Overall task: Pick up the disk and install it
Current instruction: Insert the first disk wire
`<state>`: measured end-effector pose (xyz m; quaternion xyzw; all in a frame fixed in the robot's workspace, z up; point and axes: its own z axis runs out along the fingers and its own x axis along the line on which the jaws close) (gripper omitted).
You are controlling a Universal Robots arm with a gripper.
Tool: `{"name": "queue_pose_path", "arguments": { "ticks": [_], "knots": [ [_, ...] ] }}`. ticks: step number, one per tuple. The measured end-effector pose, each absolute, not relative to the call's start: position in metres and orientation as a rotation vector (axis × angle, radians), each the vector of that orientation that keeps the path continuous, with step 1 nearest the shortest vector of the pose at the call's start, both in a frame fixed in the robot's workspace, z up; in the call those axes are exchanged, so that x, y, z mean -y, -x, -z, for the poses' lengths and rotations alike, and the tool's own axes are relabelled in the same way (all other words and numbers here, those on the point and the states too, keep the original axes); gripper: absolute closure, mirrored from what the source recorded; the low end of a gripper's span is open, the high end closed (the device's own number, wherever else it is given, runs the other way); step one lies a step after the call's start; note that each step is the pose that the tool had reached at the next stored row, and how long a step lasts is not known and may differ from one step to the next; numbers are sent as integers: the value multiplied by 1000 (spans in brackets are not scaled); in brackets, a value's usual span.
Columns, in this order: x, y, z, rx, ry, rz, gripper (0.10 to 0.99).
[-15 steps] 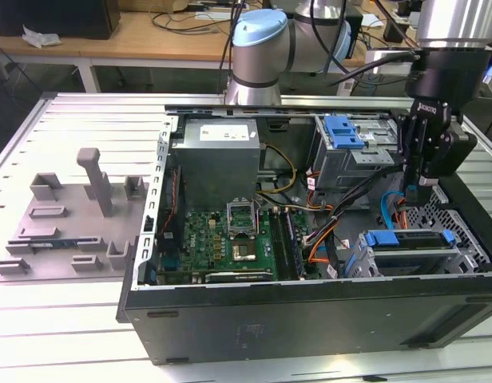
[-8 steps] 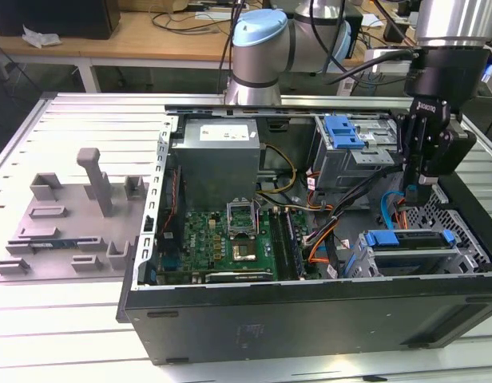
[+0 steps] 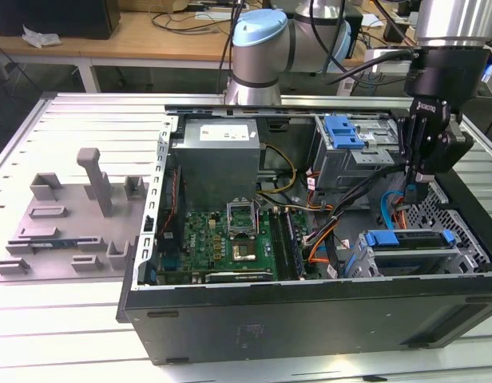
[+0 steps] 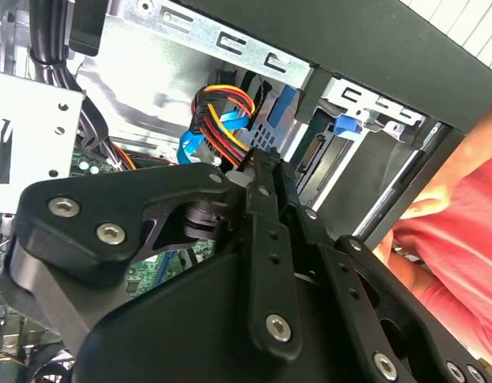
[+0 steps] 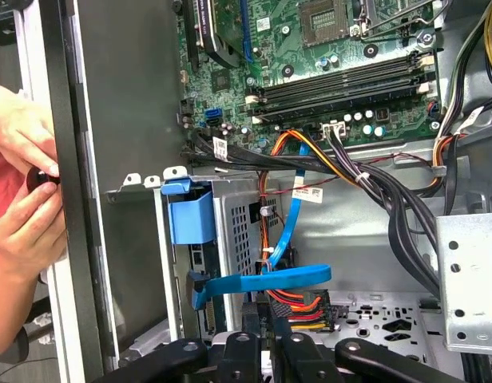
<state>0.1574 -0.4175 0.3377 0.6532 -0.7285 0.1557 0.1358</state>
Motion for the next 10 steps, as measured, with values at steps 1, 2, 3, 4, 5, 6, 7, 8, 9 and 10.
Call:
{"name": "queue_pose_path", "arguments": {
  "ticks": [1, 2, 3, 4, 5, 6, 7, 8, 9, 10],
  "knots": [
    [418, -157, -338, 2110, -1892, -451, 918],
    [418, -157, -338, 2110, -1892, -451, 918],
    [418, -157, -338, 2110, -1892, -451, 918],
    [418, -157, -338, 2110, -1892, -451, 918],
    [418, -157, -338, 2110, -1892, -451, 918],
    [418, -157, -337, 2110, -1892, -451, 918],
    [418, -157, -337, 2110, -1892, -451, 918],
    [420, -157, -338, 2110, -1892, -451, 918],
    [422, -158, -341, 2111, -1893, -449, 918],
    [425, -158, -344, 2113, -1894, -447, 918]
  ]
}}
